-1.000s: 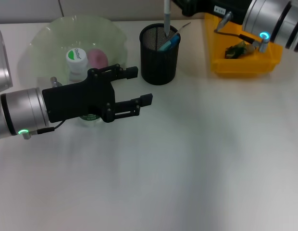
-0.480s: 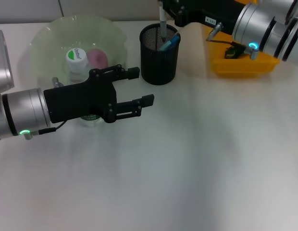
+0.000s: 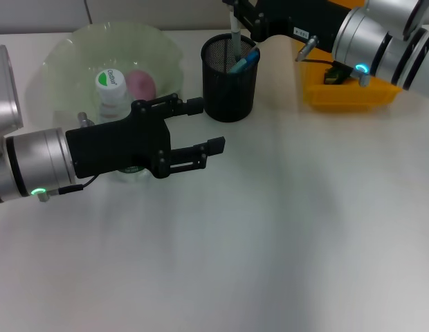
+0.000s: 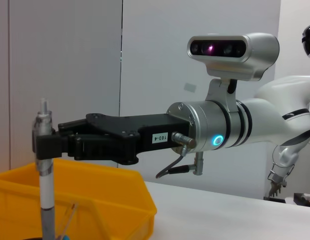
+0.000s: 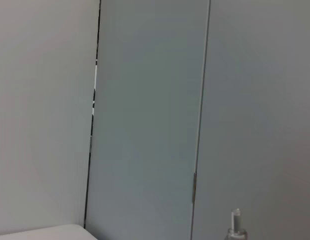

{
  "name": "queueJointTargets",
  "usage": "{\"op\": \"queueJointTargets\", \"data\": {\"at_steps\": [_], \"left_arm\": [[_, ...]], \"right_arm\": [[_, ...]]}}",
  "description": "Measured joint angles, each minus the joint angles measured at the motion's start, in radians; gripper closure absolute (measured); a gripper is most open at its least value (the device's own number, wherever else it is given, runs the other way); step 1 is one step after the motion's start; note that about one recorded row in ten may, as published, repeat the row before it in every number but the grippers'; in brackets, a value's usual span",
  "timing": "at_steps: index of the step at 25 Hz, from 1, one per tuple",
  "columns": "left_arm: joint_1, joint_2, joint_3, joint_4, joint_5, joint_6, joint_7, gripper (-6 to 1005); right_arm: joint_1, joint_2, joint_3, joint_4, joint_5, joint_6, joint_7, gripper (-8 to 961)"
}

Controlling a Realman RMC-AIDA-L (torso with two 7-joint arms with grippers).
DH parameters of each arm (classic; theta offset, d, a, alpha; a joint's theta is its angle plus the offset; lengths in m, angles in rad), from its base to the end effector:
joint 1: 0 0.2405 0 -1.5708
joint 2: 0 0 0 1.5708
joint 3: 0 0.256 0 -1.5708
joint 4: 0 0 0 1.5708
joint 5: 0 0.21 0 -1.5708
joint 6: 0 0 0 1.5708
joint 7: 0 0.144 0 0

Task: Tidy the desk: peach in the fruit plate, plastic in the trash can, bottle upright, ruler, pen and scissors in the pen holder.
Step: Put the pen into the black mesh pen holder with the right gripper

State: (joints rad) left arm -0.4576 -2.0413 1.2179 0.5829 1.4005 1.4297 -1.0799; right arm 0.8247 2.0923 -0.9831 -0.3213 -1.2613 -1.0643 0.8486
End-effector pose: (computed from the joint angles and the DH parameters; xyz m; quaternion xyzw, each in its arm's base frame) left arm -0.2325 0.3223 -0.0289 -0.9337 -0.0920 -0.3146 0.1442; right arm 0.1644 0.4288 -0.0399 -0.8887 0.0832 0.3242 0.3134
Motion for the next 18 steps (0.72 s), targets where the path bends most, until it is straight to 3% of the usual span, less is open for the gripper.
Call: {"op": "queueJointTargets", "data": {"at_steps": [15,18], "left_arm": [[-0.003,-0.004,-0.002,0.006,0.014,0.003,0.003,249],[-0.001,-0.005,-0.007,0.014,0.014,0.008,-0.001,249]], "right_arm": [[0.003,0.000,0.002,0.008,0.028,0.005,-0.049,736],[-0.023,-0.001,-0.005,-0.009,0.051,-0.045,-0.037,729]]}}
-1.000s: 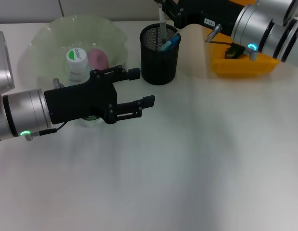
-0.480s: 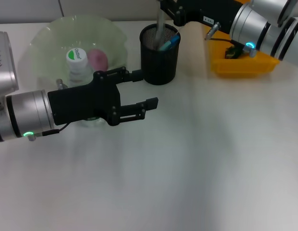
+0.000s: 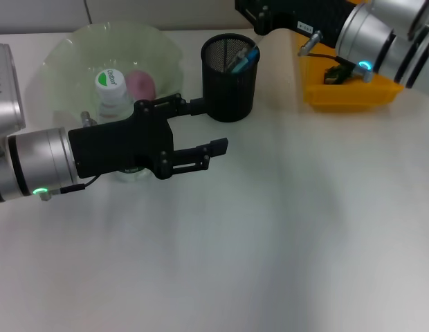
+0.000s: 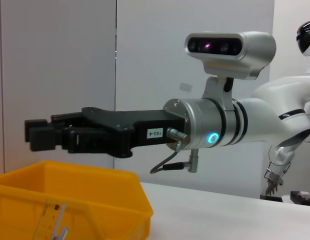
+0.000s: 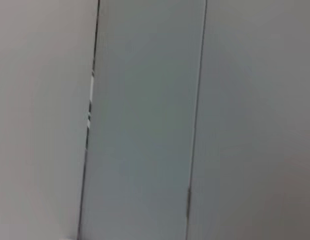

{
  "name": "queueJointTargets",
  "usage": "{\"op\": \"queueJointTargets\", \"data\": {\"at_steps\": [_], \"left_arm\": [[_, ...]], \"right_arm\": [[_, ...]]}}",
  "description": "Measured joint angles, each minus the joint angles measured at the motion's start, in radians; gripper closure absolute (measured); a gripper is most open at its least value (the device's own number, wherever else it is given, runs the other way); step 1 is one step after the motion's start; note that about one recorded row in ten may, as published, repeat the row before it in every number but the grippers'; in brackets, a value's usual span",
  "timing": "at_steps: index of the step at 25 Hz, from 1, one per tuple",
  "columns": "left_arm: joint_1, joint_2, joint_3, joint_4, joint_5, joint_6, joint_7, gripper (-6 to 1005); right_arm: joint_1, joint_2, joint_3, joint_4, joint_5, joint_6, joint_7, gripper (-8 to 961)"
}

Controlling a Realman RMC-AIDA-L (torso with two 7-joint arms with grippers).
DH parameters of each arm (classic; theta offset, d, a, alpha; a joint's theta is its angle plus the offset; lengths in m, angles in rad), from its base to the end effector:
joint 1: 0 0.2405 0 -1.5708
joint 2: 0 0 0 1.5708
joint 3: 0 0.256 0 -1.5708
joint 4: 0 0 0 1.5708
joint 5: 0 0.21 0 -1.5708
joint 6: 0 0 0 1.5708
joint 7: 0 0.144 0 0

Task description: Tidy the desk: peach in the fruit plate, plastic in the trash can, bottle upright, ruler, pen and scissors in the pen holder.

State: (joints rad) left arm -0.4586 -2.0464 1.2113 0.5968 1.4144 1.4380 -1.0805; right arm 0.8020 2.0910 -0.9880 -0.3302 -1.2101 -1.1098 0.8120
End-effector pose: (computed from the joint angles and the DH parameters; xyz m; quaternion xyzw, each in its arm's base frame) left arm -0.2293 0.3221 -0.0291 -0.9348 -0.0840 -0.3149 0.1407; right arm 0.1653 0.4248 -0.0327 -0.8785 0.0715 0.3465 0.3211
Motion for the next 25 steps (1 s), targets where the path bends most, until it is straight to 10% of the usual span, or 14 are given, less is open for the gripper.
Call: {"op": "queueJointTargets", "data": {"at_steps": [11,19,25], "left_arm": [[0.020,0.000,-0.040,0.036,-0.008,0.057,-0.015,249],[0.036,0.012,-0.040,0.041,0.024,0.088,-0.018,249],[0.065,0.021,-0.044,0.049,0.077,0.128,-0.036,249]], "right_arm": [[-0.336,-0.007,-0.103,-0.416,-0.041,-0.209,0.276,701],[-0.453,-0.009,-0.101,-0.459,-0.092,-0.469,0.279,277],[-0.474,-0.008,-0.088,-0.461,-0.218,-0.565,0.247,266]]}}
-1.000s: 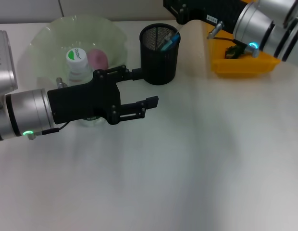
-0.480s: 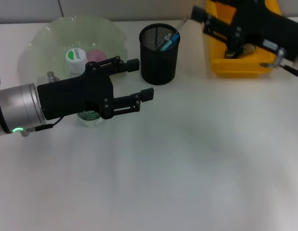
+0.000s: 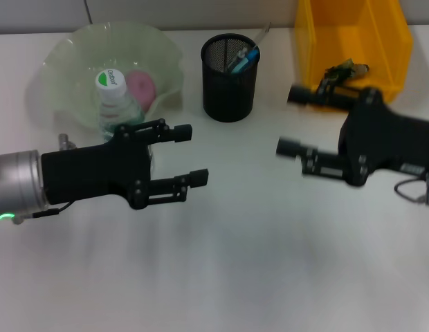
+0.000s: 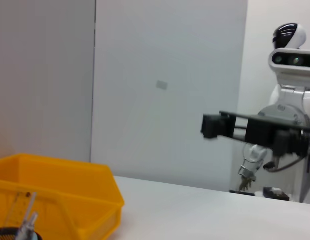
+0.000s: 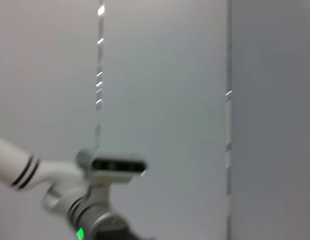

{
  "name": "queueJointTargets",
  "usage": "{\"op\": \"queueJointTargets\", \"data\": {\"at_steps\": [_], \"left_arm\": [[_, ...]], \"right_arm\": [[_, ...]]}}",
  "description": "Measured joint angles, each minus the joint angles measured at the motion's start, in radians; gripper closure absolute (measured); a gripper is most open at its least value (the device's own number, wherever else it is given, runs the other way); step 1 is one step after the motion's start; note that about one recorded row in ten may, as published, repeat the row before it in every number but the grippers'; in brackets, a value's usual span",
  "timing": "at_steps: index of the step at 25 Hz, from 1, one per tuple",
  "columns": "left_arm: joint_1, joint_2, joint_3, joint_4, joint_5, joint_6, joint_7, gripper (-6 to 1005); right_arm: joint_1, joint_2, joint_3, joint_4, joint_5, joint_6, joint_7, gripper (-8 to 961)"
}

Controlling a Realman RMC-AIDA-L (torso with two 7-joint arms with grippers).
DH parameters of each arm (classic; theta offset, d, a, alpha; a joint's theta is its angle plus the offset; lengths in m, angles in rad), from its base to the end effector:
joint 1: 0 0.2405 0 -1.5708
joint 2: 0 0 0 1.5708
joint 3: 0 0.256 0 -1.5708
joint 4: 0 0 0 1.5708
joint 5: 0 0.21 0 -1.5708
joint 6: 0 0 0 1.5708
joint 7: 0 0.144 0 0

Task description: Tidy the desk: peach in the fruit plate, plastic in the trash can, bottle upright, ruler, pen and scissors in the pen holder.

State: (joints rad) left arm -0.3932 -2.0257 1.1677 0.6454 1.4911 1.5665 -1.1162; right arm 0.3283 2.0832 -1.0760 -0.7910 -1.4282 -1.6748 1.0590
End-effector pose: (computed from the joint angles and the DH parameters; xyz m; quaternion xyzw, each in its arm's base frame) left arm -0.2449 0.2978 -0.0136 -0.9398 -0.0847 -0.3137 0.1059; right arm 0.2231 0.2894 0.0094 -0.9108 0.0135 0.3852 0.1480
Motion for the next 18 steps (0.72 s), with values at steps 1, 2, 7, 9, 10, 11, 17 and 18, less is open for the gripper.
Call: {"op": "queueJointTargets", "data": {"at_steps": [1,2,7,9,10,11,17,18], "left_arm": [[0.010,0.006,-0.004,0.004,0.000,0.025,-0.002,249],[0.010,0.006,-0.004,0.004,0.000,0.025,-0.002,249],[0.038,0.020,-0.031,0.004,0.004,0.054,-0.002,249],[0.051,0.038,-0.038,-0.002,0.014,0.061,-0.022,249],[0.051,0.038,-0.038,-0.002,0.014,0.061,-0.022,249],[0.055,0.049,-0.039,-0.001,0.025,0.072,-0.056,249],[0.064,0.047,-0.056,0.001,0.046,0.079,-0.067,249],[0.064,0.046,-0.057,0.001,0.050,0.079,-0.066,249]], "right_arm": [[0.008,-0.002,-0.001,-0.001,-0.057,-0.006,-0.001,264],[0.008,-0.002,-0.001,-0.001,-0.057,-0.006,-0.001,263],[0.034,-0.003,-0.026,0.001,-0.158,-0.002,-0.001,259],[0.039,-0.002,-0.050,0.002,-0.170,0.002,-0.001,259],[0.039,-0.002,-0.050,0.002,-0.170,0.002,-0.001,259],[0.046,-0.001,-0.066,0.003,-0.171,0.005,0.001,259],[0.068,-0.001,-0.079,0.032,-0.172,0.015,0.007,259],[0.072,-0.001,-0.079,0.041,-0.176,0.015,0.008,259]]}}
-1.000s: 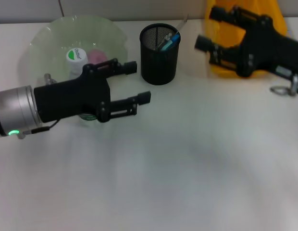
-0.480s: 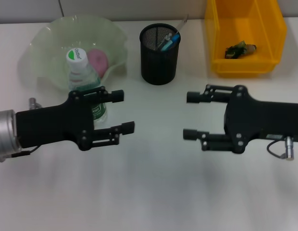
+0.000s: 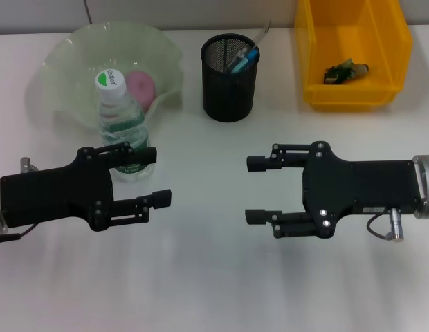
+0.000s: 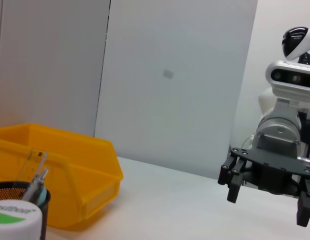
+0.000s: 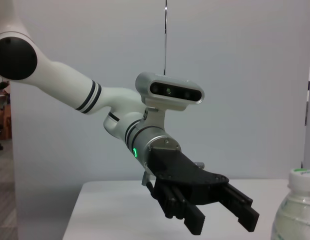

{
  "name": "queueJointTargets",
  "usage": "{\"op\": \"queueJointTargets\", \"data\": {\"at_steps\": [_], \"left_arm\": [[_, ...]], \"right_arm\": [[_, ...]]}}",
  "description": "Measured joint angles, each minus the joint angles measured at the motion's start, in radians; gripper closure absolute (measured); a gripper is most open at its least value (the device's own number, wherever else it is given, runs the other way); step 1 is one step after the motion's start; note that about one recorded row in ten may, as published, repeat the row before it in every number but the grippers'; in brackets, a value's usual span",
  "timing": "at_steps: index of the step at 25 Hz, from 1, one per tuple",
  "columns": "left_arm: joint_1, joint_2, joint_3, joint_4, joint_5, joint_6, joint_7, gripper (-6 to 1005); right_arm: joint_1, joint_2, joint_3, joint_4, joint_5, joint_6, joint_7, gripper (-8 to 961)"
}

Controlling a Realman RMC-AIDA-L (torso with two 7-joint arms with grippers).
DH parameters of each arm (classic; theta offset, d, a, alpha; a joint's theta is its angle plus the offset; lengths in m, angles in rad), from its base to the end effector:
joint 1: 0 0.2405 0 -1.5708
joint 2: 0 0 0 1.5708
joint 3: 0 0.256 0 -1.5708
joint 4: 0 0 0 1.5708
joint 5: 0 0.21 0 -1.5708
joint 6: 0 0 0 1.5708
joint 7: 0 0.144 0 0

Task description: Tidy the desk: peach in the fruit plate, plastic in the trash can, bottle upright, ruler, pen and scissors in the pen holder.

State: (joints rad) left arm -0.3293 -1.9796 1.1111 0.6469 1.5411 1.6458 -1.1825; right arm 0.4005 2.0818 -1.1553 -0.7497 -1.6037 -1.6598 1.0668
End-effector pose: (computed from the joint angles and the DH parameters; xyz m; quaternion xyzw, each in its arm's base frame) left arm -0.2739 0.2778 0.0088 -0.9388 -0.1323 -0.3032 0.0964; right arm 0.2196 0.2859 -0.0252 -0.9496 -0.0016 0.3087 0.0553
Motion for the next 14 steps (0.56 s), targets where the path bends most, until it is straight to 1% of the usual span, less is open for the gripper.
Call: {"op": "queueJointTargets", "data": {"at_steps": [2,3,6,14], "left_arm": [[0.000,-0.003,-0.005,0.000,0.010,0.001,0.001,249],[0.002,-0.009,-0.014,0.000,0.014,0.000,0.001,249],[0.005,-0.012,-0.016,0.000,0.015,-0.001,0.002,249],[0.020,-0.009,-0.011,0.000,0.016,0.001,0.003,249]], "right_arm": [[0.004,0.000,-0.001,0.009,-0.008,0.001,0.000,259],[0.006,0.000,-0.001,0.012,-0.015,0.004,0.000,259],[0.008,0.000,-0.002,0.022,-0.025,0.022,0.001,259],[0.004,0.001,-0.003,0.026,-0.041,0.025,0.002,259]]}}
